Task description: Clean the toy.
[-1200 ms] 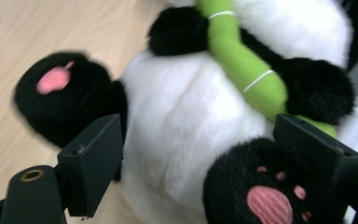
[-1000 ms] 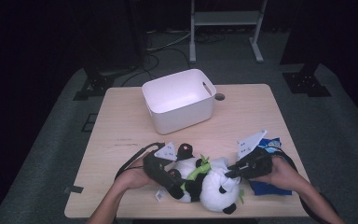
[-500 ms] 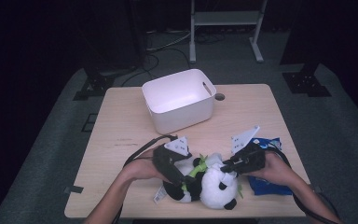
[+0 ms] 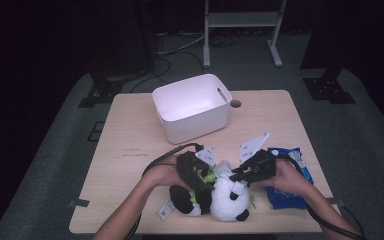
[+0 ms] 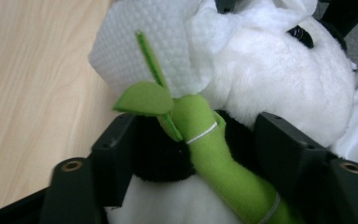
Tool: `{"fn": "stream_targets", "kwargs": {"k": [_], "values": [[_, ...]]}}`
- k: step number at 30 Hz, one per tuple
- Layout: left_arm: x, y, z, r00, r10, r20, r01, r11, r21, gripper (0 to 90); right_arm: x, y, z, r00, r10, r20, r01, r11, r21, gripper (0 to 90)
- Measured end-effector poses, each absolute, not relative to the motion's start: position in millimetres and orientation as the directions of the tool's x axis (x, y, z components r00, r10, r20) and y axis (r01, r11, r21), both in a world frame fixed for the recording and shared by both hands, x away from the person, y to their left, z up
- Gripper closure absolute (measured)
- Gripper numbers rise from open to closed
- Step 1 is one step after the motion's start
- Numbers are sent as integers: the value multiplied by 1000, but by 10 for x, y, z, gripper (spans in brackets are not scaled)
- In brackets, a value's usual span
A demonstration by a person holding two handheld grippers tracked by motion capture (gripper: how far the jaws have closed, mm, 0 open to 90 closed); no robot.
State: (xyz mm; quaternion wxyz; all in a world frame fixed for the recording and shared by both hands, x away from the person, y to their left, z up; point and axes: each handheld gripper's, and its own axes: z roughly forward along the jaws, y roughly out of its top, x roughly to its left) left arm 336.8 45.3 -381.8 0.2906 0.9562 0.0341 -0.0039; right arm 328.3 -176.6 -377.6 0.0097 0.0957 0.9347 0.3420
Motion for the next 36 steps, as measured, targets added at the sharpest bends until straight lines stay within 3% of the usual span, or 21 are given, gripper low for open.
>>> {"fn": "stream_targets", "kwargs": {"k": [3,10,23,31,36], "values": [[3371,465,-3802,999,54,-9,50,-829,557,513,3295,-1766,-3780,-981,189,43,172,747,642,799],[3352,571,-3738,994,84,69,32,-832,553,615,3314,-1808,-3725,-981,193,35,167,728,665,799],[3493,1078,-3728,967,236,95,145,-818,557,619,3376,-1676,-3871,-976,203,76,201,721,663,799],[3501,1096,-3718,969,232,88,145,-819,556,609,3387,-1687,-3963,-971,214,104,229,719,657,798],[3501,1050,-3670,975,212,69,138,-817,560,537,3358,-1754,-3942,-973,206,102,220,705,675,798]]}}
